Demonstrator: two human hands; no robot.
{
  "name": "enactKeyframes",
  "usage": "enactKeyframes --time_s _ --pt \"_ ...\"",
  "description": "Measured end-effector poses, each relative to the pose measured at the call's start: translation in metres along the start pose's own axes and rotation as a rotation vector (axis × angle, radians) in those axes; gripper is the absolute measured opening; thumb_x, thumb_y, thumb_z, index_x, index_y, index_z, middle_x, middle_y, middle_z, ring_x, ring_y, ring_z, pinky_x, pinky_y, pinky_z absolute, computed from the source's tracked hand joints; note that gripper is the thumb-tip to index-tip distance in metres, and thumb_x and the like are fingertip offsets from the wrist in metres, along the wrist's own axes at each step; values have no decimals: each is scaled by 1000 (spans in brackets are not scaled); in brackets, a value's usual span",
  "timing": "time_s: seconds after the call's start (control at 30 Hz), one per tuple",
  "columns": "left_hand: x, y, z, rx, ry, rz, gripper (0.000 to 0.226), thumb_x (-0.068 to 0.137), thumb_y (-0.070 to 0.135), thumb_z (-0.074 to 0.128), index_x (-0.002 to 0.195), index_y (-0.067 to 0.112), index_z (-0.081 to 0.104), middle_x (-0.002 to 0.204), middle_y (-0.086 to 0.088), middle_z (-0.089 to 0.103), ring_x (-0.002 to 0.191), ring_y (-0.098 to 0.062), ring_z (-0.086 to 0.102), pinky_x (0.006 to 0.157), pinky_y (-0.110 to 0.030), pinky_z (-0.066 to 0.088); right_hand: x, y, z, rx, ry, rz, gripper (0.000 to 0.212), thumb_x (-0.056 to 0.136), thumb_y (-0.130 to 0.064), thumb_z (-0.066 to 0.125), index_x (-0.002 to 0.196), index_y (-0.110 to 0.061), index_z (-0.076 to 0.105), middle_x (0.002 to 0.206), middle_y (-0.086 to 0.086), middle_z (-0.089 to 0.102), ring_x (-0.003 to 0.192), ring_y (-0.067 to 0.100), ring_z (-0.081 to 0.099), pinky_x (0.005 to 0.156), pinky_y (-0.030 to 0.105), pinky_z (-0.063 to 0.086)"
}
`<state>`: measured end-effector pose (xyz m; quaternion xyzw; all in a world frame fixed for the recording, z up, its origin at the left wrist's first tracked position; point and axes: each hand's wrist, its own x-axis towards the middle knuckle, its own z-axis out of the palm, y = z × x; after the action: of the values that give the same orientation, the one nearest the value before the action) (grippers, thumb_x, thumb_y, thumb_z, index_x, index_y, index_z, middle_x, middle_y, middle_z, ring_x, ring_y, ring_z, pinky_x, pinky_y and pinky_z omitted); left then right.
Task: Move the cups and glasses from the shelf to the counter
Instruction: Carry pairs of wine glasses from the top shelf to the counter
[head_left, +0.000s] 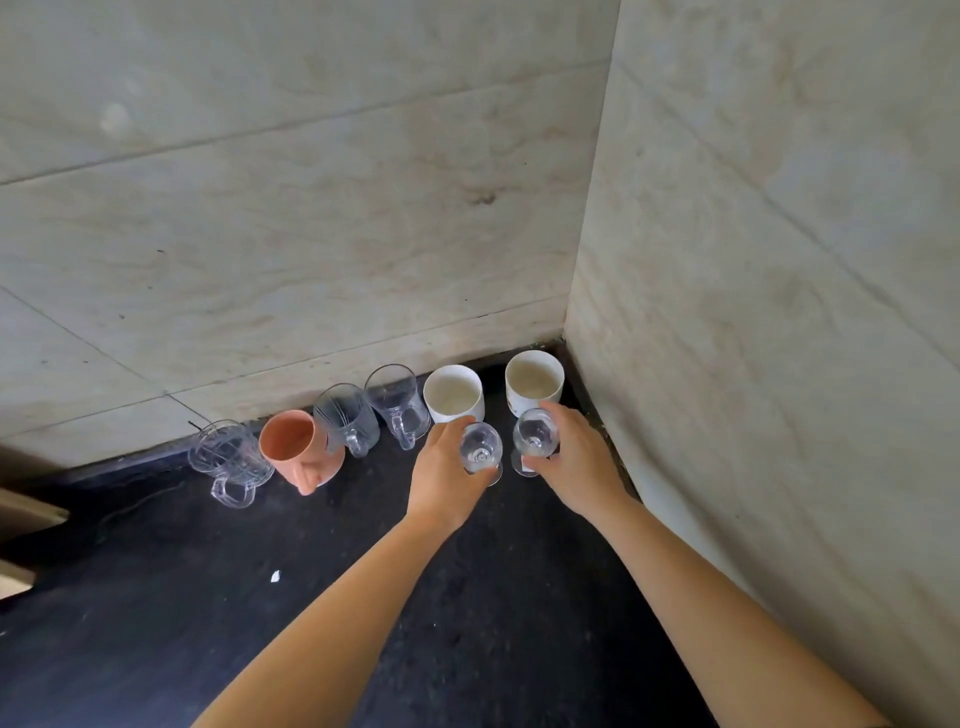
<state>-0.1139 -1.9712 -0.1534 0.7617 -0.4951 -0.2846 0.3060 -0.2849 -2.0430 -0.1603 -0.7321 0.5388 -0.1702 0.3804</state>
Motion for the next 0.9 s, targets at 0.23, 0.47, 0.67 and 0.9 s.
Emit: enactKeyframes --time_s 0.23,0.47,0.67,0.9 --pt "36 -11 15 47 -19 -36 69 75 20 81 137 23 51 130 1 56 116 -20 54 88 -24 39 28 3 13 -55 -7 -29 70 89 -12 73 149 -20 37 146 4 46 127 24 54 103 39 50" --pt "49 -16 23 82 -43 -12 66 76 20 78 135 25 51 130 0 57 115 -22 55 86 -27 40 29 12 16 -113 13 -21 71 89 -20 74 149 -26 36 143 0 51 121 22 57 96 36 50" --pt "49 -16 19 95 -84 -23 77 82 21 75 148 26 37 139 -2 53 120 -22 55 89 -29 42 28 7 13 -123 -2 9 76 89 -23 74 152 -24 31 147 0 48 126 20 54 98 32 48" --pt "29 10 -59 216 -52 53 76 93 36 63 155 23 21 160 -2 31 141 -25 37 103 -37 39 18 -48 -19 -211 -2 -17 78 98 -20 57 159 -16 8 165 8 16 143 30 35 106 38 41"
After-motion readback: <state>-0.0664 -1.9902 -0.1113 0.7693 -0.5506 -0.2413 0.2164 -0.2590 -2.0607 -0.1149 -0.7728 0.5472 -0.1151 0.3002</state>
